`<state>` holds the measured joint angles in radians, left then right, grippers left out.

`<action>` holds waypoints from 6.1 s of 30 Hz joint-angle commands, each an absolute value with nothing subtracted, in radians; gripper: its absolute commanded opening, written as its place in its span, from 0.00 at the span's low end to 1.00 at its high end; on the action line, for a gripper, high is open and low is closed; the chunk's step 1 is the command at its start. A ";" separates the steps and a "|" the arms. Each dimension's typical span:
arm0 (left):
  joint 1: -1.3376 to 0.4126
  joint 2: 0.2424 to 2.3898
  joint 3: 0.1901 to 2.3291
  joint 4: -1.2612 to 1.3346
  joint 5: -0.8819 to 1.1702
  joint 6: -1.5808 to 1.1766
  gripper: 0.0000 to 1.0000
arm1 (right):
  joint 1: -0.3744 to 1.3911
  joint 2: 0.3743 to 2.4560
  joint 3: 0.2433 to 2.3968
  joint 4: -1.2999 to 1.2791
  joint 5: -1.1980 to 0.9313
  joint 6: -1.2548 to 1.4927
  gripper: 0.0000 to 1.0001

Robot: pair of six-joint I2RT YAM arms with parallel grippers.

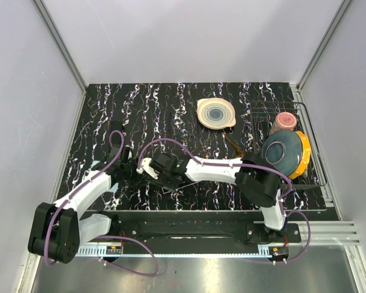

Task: Organize the sunglasses
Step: Smooth out the folded cleaning cloth near the sunglasses case.

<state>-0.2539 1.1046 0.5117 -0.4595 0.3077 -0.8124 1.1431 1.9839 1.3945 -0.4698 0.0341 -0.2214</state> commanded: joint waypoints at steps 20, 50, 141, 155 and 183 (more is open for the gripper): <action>-0.249 1.180 0.480 -0.354 0.350 -0.834 0.42 | 1.138 1.996 1.422 -0.419 0.147 -0.178 0.02; -0.302 1.272 0.505 -0.347 0.270 -0.900 0.37 | 1.108 1.893 1.370 -0.361 0.138 -0.063 0.00; -0.422 1.112 0.744 -0.474 0.099 -0.838 0.35 | 1.028 1.655 1.071 -0.233 0.170 0.374 0.16; -0.571 1.348 0.796 -0.341 0.057 -0.795 0.32 | 0.959 1.778 1.068 -0.201 0.112 0.376 0.10; -0.614 1.513 0.903 -0.387 0.058 -0.712 0.36 | 0.936 1.629 1.069 -0.364 0.010 0.159 0.37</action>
<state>-0.6086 1.5528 0.8425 -0.4046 0.0669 -0.7414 0.9424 1.6600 1.0504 -0.3637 0.1085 0.2928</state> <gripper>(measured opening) 0.322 0.287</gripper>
